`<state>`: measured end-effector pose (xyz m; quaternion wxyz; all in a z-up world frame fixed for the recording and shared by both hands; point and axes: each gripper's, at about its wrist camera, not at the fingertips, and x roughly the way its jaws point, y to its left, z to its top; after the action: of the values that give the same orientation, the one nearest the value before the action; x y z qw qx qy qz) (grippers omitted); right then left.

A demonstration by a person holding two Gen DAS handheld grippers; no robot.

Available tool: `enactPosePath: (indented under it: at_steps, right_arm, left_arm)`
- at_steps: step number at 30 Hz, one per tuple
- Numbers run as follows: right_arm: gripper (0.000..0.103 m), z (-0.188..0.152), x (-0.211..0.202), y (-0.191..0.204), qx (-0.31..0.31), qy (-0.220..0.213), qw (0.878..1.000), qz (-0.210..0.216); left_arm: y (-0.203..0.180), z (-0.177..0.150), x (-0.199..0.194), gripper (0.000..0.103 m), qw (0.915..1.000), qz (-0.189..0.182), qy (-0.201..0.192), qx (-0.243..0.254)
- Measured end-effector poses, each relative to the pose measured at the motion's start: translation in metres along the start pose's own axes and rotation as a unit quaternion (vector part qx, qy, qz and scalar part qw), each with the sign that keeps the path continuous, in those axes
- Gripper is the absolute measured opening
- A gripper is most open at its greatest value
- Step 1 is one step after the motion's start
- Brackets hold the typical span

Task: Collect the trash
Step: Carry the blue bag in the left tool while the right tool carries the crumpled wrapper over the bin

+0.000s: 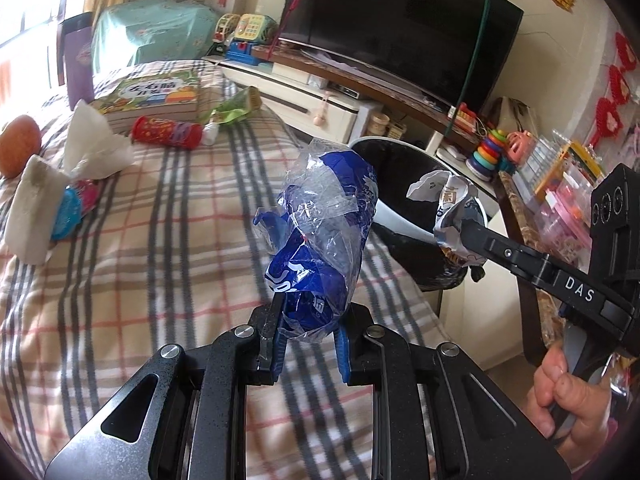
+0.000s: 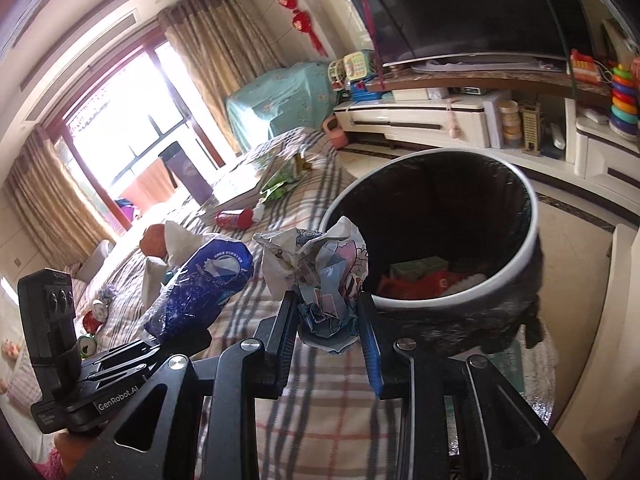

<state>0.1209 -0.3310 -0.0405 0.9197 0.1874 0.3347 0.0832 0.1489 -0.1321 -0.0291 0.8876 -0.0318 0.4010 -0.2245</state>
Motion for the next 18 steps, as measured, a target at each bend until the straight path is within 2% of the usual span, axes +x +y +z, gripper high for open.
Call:
enactPosePath:
  at_steps: [18]
  right_arm:
    - [0.030, 0.007, -0.014, -0.036, 0.026, -0.016, 0.999, -0.023]
  left_arm:
    - [-0.036, 0.014, 0.019, 0.018, 0.9991, -0.015, 0.011, 0.039]
